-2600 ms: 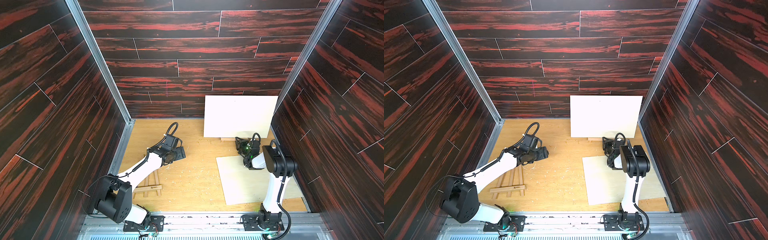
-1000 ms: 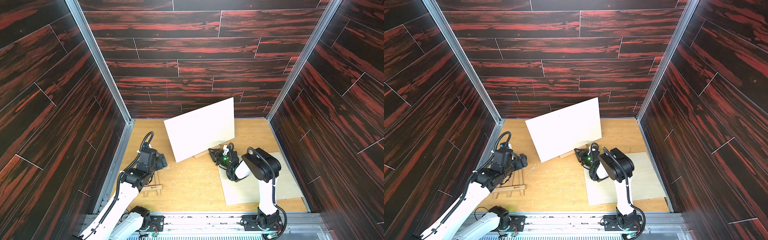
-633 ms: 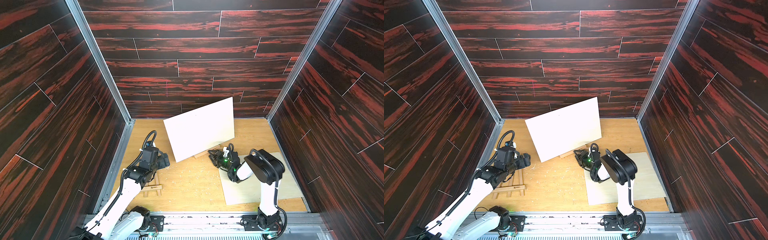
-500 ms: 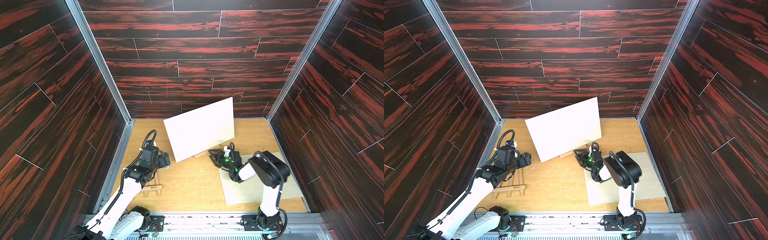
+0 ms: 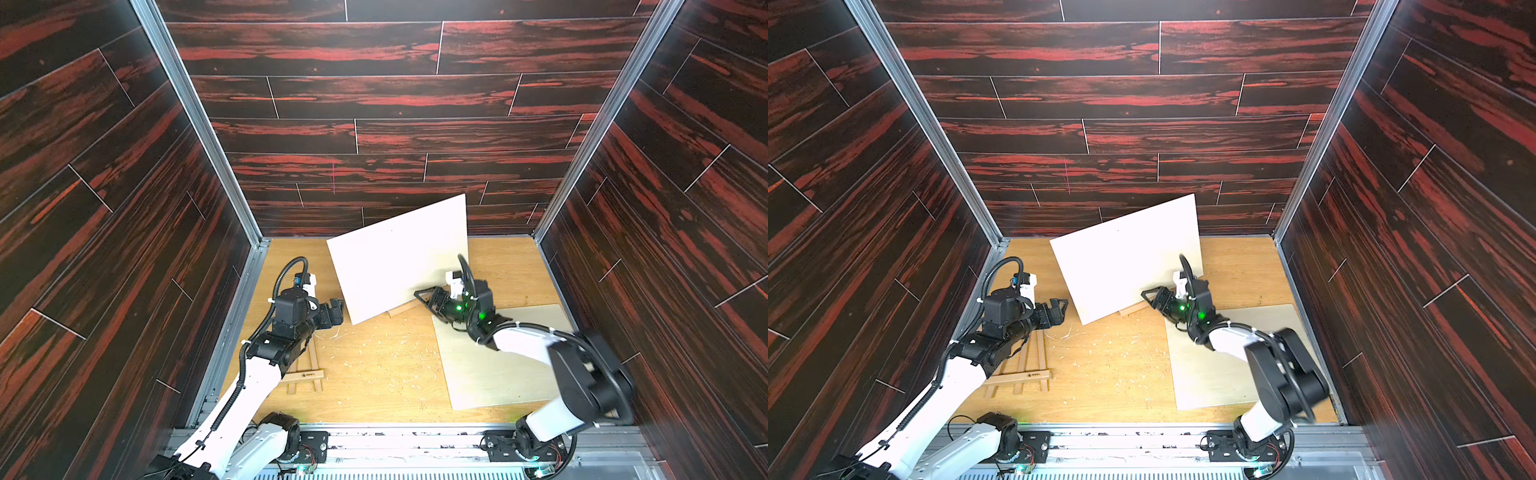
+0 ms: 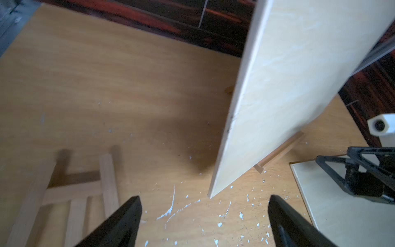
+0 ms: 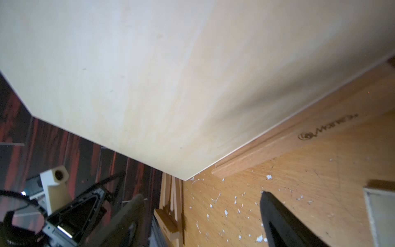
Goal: Disassemble the easel
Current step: Pick up the easel from the drawing board.
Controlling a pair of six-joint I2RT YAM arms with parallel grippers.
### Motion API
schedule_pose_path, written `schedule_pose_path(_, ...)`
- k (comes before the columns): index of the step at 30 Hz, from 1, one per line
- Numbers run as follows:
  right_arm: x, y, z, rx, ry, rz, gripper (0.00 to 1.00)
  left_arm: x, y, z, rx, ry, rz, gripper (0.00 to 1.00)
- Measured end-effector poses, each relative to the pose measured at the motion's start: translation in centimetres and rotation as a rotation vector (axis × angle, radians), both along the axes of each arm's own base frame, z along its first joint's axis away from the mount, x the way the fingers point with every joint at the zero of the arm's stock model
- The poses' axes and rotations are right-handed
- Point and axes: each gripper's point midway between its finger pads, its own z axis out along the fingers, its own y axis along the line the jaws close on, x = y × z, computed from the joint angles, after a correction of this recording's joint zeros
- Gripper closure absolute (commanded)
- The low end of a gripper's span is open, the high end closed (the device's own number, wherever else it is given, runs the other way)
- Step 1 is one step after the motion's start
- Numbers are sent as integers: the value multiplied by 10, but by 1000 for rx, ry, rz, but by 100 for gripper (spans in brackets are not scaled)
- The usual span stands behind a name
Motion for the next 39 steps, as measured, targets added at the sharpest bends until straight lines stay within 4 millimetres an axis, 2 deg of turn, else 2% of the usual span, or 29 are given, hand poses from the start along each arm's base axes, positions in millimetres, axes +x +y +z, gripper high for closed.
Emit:
schedule_pose_path(5,-4,-15,0,-80,-49,37,5,8,-9,5,-34,-84,-77,4)
schedule_pose_path(11,-7,-41,-10,-100,-59,43,5,30,-17,7,-80,-148,-172,6)
schedule_pose_path(16,-2,-57,-8,-102,-92,47,5,44,-22,-12,-117,-137,-253,9)
schedule_pose_path(22,5,-72,-4,-106,-137,42,5,51,-34,-32,-156,-139,-328,12)
schedule_pose_path(27,9,-78,1,-105,-173,43,5,59,-41,-39,-181,-155,-368,17)
schedule_pose_path(32,13,-78,9,-94,-218,50,5,68,-44,-43,-207,-183,-383,25)
schedule_pose_path(36,15,-79,10,-89,-238,52,5,74,-45,-49,-234,-184,-400,37)
schedule_pose_path(39,16,-78,12,-88,-253,56,5,76,-45,-44,-245,-206,-419,48)
